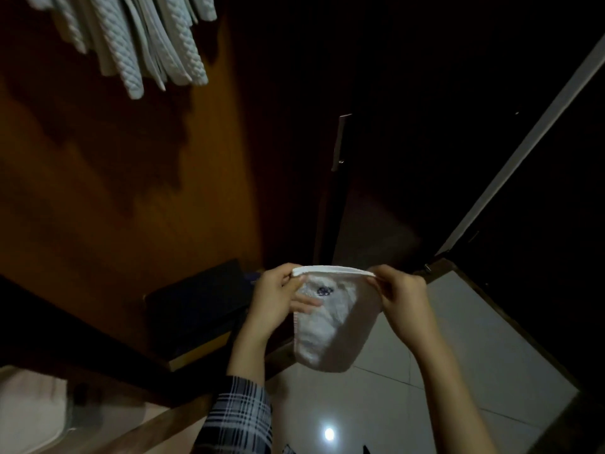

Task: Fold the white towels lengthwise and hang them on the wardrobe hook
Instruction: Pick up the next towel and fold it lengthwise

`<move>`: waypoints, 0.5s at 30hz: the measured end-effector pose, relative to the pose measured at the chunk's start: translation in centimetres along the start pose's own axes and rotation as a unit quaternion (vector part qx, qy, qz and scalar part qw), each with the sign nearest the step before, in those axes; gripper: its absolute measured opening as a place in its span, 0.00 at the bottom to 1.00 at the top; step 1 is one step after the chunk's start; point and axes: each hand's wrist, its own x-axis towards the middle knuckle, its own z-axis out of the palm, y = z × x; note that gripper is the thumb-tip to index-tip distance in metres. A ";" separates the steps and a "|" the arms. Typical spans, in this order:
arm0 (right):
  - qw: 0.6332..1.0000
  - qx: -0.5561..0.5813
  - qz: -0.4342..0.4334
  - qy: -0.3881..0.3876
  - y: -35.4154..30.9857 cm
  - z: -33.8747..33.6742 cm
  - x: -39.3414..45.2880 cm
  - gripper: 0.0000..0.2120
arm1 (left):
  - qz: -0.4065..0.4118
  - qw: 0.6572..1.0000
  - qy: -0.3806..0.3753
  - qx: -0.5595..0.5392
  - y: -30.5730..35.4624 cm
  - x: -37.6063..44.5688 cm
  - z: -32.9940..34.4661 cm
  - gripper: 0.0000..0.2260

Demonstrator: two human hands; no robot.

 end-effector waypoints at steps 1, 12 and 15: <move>0.998 0.006 -0.022 0.051 -0.3 0.2 -0.3 0.06 | -0.011 0.998 -0.002 -0.064 0.0 -0.2 0.2 0.06; 0.992 0.031 -0.125 -0.011 -2.4 -0.6 -1.0 0.24 | 0.075 0.981 0.120 -0.130 1.4 -1.2 0.4 0.07; 0.982 0.000 -0.169 -0.079 -3.0 -1.1 -0.9 0.21 | 0.071 0.976 0.129 -0.159 1.3 -1.4 0.3 0.08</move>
